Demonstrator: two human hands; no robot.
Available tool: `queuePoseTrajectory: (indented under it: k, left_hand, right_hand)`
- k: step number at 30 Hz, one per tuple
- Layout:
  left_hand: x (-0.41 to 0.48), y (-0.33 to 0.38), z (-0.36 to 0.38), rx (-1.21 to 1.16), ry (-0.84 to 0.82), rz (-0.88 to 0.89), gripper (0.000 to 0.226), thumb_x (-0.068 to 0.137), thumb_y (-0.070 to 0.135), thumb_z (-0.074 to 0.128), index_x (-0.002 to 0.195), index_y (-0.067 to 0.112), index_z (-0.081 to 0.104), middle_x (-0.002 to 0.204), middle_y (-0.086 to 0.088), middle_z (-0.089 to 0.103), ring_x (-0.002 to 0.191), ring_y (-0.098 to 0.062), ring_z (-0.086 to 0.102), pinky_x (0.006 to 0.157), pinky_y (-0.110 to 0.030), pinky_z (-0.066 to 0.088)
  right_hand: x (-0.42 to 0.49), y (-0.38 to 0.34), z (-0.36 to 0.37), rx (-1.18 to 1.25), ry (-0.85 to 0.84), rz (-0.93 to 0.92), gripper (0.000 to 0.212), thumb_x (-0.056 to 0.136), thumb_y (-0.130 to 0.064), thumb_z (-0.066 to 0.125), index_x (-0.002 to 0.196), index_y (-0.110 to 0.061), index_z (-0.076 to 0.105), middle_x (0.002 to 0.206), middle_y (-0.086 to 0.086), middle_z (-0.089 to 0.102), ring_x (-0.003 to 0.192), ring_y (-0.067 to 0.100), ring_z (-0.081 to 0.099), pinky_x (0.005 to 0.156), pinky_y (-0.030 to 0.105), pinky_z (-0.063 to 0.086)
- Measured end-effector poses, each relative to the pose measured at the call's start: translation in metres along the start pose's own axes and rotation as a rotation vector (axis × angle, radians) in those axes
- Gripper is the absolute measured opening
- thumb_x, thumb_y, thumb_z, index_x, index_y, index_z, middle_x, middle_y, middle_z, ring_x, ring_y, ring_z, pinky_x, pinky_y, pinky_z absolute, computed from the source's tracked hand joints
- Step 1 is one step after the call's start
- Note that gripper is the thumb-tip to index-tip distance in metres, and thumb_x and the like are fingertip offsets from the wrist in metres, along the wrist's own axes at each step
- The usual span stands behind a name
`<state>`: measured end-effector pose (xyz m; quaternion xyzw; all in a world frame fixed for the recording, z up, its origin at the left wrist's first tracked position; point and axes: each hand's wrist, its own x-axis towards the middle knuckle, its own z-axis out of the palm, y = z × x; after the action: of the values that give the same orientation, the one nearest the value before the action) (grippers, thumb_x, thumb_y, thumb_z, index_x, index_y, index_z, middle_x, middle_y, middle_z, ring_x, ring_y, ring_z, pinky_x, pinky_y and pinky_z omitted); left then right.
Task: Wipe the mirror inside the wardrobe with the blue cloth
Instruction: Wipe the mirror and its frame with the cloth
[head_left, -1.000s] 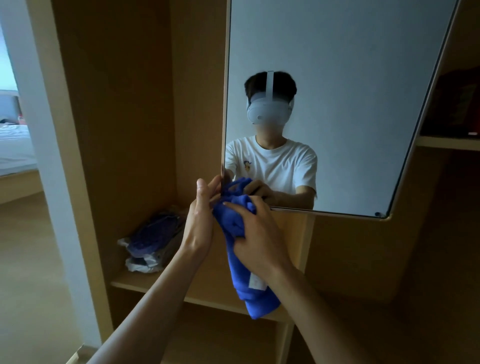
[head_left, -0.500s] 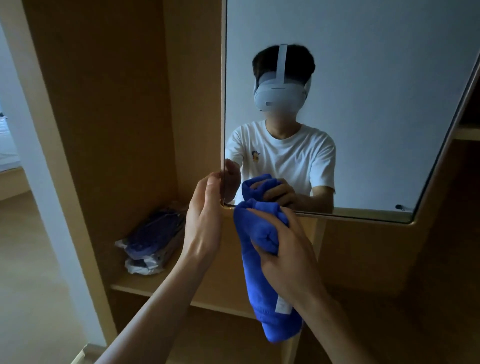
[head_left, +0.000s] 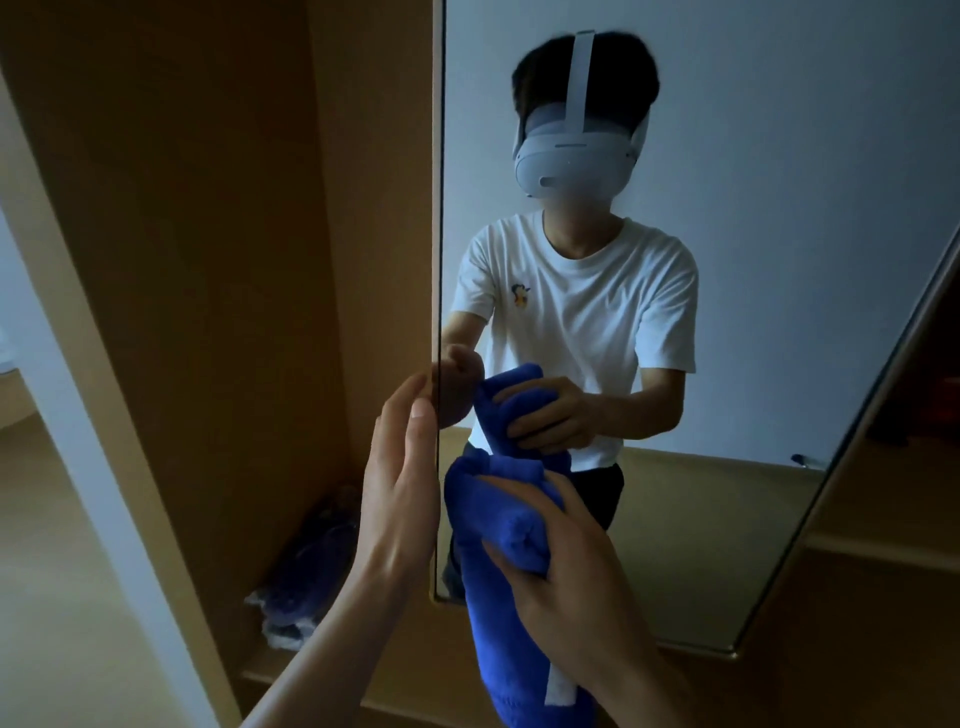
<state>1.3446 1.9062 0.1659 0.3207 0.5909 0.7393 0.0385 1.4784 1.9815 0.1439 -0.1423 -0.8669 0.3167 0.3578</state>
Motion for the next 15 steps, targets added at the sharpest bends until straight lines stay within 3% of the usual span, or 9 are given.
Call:
queuePoseTrajectory:
  k: [2,4,7,10,15]
  left_hand:
    - [0.006,0.037,0.002,0.074,0.032,0.026,0.049,0.097,0.057,0.039,0.142,0.041,0.050,0.137,0.019,0.054,0.127,0.004,0.050,0.109,-0.038,0.045]
    - [0.007,0.079,0.005,0.132,0.055,0.083,0.048,0.096,0.056,0.042,0.140,0.039,0.051,0.134,0.020,0.052,0.125,0.002,0.050,0.104,-0.038,0.049]
    - [0.008,0.141,0.011,0.202,-0.038,0.181,0.040,0.098,0.052,0.045,0.135,0.039,0.055,0.126,0.019,0.055,0.120,-0.009,0.057,0.097,-0.041,0.053]
    - [0.015,0.197,0.020,0.278,-0.201,0.220,0.037,0.099,0.055,0.044,0.133,0.045,0.054,0.124,0.020,0.057,0.118,-0.007,0.058,0.095,-0.035,0.052]
    - [0.031,0.268,0.034,0.288,-0.340,0.173,0.043,0.098,0.064,0.032,0.134,0.051,0.053,0.124,0.025,0.059,0.118,0.000,0.057,0.095,-0.027,0.048]
  right_hand:
    - [0.018,-0.026,-0.029,-0.002,-0.015,0.001,0.063,0.087,-0.026,0.065,0.111,-0.078,0.037,0.110,-0.022,0.057,0.103,0.001,0.061,0.090,0.016,0.048]
    - [0.035,-0.054,-0.061,-0.018,-0.042,-0.005,0.058,0.089,-0.019,0.070,0.103,-0.070,0.046,0.110,-0.023,0.055,0.102,0.001,0.061,0.087,0.013,0.047]
    - [0.061,-0.101,-0.112,-0.083,-0.067,-0.011,0.040,0.088,-0.014,0.071,0.092,-0.050,0.055,0.105,-0.019,0.056,0.098,0.002,0.061,0.082,0.013,0.047]
    - [0.085,-0.147,-0.160,-0.135,-0.091,-0.039,0.019,0.086,-0.013,0.074,0.086,-0.025,0.059,0.097,-0.012,0.057,0.089,0.003,0.059,0.078,0.013,0.047]
    - [0.111,-0.202,-0.217,-0.188,-0.138,-0.079,0.012,0.088,-0.005,0.073,0.088,0.001,0.062,0.084,-0.003,0.054,0.081,0.000,0.056,0.075,0.005,0.040]
